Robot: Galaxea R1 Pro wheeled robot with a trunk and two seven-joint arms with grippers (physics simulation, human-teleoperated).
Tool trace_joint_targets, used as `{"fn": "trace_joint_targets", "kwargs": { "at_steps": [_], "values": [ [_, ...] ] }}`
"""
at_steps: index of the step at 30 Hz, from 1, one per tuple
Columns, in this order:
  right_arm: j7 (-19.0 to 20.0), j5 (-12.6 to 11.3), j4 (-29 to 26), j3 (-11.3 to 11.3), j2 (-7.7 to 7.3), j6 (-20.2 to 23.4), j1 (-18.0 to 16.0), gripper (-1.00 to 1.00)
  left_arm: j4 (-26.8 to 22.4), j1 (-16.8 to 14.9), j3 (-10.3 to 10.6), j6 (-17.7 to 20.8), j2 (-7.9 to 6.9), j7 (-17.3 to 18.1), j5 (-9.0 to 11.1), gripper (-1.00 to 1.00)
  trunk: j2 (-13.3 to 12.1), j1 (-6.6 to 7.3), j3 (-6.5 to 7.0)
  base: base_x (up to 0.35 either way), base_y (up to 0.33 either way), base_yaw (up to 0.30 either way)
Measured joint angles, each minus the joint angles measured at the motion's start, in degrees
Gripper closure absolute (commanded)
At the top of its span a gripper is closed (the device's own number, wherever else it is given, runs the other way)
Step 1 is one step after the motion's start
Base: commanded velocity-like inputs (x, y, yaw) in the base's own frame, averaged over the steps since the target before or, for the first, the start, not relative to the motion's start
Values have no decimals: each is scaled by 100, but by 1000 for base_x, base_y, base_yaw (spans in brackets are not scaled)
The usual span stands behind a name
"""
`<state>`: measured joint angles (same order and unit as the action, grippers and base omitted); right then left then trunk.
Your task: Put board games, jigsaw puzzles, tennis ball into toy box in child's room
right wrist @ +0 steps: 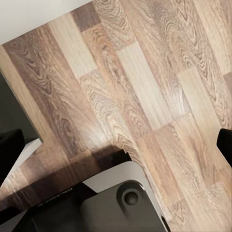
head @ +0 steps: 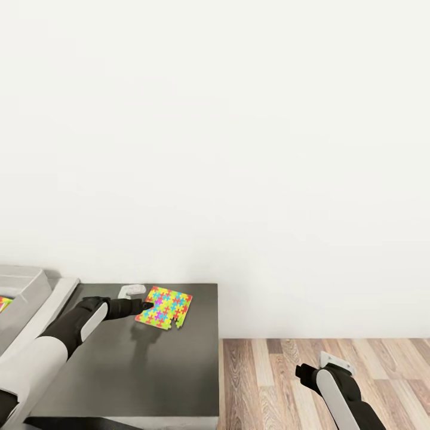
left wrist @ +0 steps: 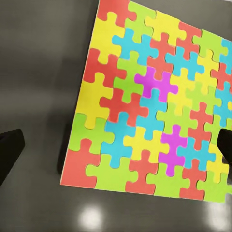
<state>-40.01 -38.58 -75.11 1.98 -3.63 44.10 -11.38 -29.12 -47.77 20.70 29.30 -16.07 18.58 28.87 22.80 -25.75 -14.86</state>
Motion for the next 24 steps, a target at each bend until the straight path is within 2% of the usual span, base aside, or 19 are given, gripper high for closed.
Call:
{"fn": "trace_joint_targets", "kwargs": {
  "at_steps": [9, 17, 24],
  "values": [
    [0, -1, -4, 7, 5, -8, 0, -100, 0, -7, -4, 97, -54, 102, 3, -100, 0, 0, -12, 0, 0, 0],
    [0, 0, 0, 8, 7, -9, 0, -100, 0, -15, -5, 129, -167, 418, 6, -100, 0, 0, -18, 0, 0, 0],
    [0, -1, 3, 8, 7, -9, 0, -100, 0, -16, -4, 131, -203, 535, 2, -100, 0, 0, -62, 0, 0, 0]
  ]
}}
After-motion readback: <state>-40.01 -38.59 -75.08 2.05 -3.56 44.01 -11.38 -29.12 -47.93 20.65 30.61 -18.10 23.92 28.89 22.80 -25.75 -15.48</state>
